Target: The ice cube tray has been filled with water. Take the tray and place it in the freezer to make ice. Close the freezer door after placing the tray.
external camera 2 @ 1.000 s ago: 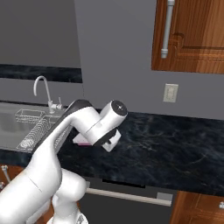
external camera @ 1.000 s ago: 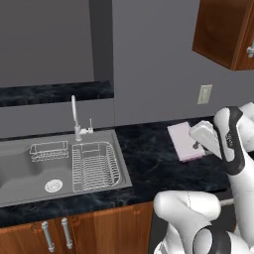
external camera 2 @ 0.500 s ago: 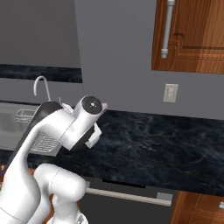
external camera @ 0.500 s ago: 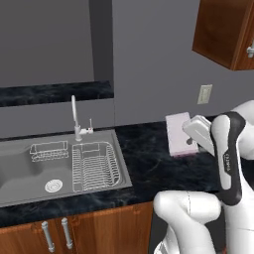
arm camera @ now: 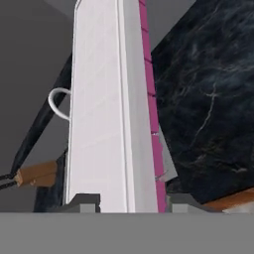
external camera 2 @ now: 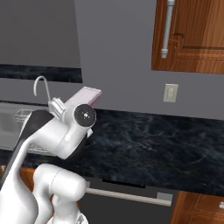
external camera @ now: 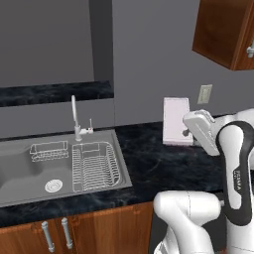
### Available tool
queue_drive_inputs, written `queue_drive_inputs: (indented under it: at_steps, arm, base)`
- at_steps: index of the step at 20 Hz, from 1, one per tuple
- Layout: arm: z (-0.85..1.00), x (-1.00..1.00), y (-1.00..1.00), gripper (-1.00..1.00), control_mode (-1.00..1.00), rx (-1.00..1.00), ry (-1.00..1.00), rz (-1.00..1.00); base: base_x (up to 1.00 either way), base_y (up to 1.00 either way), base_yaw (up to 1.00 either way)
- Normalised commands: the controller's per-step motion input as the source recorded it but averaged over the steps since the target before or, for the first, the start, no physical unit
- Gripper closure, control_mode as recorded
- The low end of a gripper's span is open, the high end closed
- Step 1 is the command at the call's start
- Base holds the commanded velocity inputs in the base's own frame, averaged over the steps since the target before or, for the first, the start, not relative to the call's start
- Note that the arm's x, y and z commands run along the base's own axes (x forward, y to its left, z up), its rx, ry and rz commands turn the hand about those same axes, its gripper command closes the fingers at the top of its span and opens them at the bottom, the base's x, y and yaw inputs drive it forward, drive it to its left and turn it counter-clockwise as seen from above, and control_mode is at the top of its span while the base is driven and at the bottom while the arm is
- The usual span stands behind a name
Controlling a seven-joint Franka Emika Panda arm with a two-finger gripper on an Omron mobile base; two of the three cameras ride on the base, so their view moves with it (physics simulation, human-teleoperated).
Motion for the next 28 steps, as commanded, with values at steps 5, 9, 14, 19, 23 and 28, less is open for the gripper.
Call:
queue_drive_inputs:
  at_steps: [5, 9, 14, 19, 23, 28]
  arm:
    - [0.28, -0.11, -0.02, 1.0, -1.0, 0.13, -0.06, 0.0]
    - [0.23, -0.27, 0.0, 1.0, -1.0, 0.0, 0.0, 0.0]
    - [0.2, -0.22, -0.18, 1.0, -1.0, 0.06, 0.02, 0.05]
    - [0.29, -0.46, -0.3, 1.0, -1.0, 0.11, 0.0, 0.14]
    - [0.47, -0.66, -0.06, 1.0, -1.0, 0.04, -0.03, 0.13]
    - [0.48, -0.56, 0.0, 1.0, -1.0, 0.0, -0.03, 0.06]
  base:
    - [0.0, 0.0, 0.0]
    - [0.0, 0.0, 0.0]
    - [0.0, 0.0, 0.0]
    - [0.0, 0.0, 0.0]
    - [0.0, 0.0, 0.0]
    - [0.0, 0.0, 0.0]
